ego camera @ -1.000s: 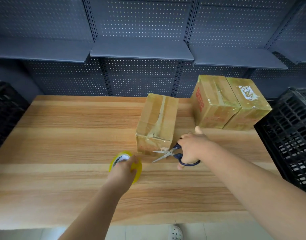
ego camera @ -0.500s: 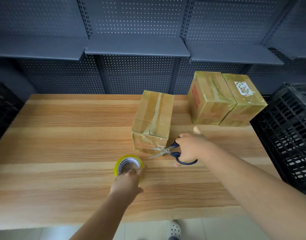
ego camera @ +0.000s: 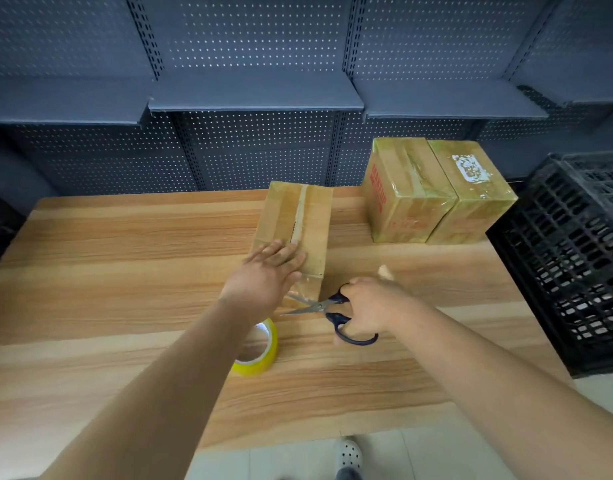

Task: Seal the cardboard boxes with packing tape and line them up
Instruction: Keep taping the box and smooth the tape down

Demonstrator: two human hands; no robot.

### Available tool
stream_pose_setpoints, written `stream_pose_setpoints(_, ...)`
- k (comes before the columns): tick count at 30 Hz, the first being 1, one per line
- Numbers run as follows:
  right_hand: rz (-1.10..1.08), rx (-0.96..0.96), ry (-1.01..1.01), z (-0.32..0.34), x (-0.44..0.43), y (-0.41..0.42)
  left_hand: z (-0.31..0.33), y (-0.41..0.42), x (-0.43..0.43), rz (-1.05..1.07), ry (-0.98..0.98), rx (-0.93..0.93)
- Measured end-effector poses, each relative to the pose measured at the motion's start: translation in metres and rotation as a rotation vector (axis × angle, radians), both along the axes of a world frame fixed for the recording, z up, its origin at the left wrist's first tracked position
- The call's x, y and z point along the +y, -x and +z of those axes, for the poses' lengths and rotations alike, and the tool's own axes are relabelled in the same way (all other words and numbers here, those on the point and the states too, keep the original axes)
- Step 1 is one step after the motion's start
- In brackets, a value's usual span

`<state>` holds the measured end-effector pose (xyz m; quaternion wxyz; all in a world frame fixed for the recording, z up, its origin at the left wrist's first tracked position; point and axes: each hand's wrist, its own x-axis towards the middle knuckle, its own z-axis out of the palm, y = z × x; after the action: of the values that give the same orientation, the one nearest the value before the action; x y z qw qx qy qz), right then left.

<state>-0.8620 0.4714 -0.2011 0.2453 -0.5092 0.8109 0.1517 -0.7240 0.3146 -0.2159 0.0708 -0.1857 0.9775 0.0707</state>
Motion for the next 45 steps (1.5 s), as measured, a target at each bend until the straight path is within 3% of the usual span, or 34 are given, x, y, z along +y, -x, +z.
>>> stream_pose_setpoints(6, 0.057, 0.011, -0.128, -0.030, 0.055, -0.021, -0.005, 0.004, -0.005, 0.033, 0.013, 0.076)
stream_pose_setpoints(15, -0.908, 0.012, 0.286, -0.100, 0.111, 0.034, -0.009, 0.019, 0.000, 0.159, -0.049, 0.113)
stream_pose_setpoints(17, -1.000, -0.003, 0.279, -0.104, 0.111, 0.042, -0.010, 0.020, -0.004, 0.152, -0.063, 0.108)
stream_pose_setpoints(20, -0.927, 0.072, 0.319, -0.093, 0.098, 0.034, -0.007, 0.019, -0.007, 0.145, -0.092, 0.078)
stream_pose_setpoints(22, -0.795, -0.054, 0.474, -0.074, 0.075, 0.015, -0.003, 0.020, -0.010, 0.148, -0.118, 0.058)
stream_pose_setpoints(24, -0.752, -0.398, 0.668, -0.053, 0.043, -0.011, -0.001, 0.020, -0.011, 0.145, -0.125, 0.051)
stream_pose_setpoints(27, -1.045, -0.962, 0.793, -0.046, -0.001, -0.042, -0.001, 0.020, -0.012, 0.155, -0.131, 0.050)
stream_pose_setpoints(29, -1.212, -1.150, 0.876, -0.057, -0.016, -0.052, -0.001, 0.021, -0.014, 0.172, -0.139, 0.046)
stream_pose_setpoints(33, -1.321, -1.219, 1.085, -0.065, -0.033, -0.054, -0.001, 0.026, -0.014, 0.187, -0.141, 0.049)
stream_pose_setpoints(38, -1.385, -1.115, 1.227, -0.066, -0.043, -0.048, -0.003, 0.026, -0.015, 0.190, -0.135, 0.051)
stream_pose_setpoints(41, -1.344, -1.020, 1.241, -0.068, -0.043, -0.048, -0.003, 0.027, -0.016, 0.185, -0.141, 0.036)
stream_pose_setpoints(45, -1.309, -1.027, 1.165, -0.069, -0.041, -0.044, -0.003, 0.027, -0.017, 0.183, -0.145, 0.040)
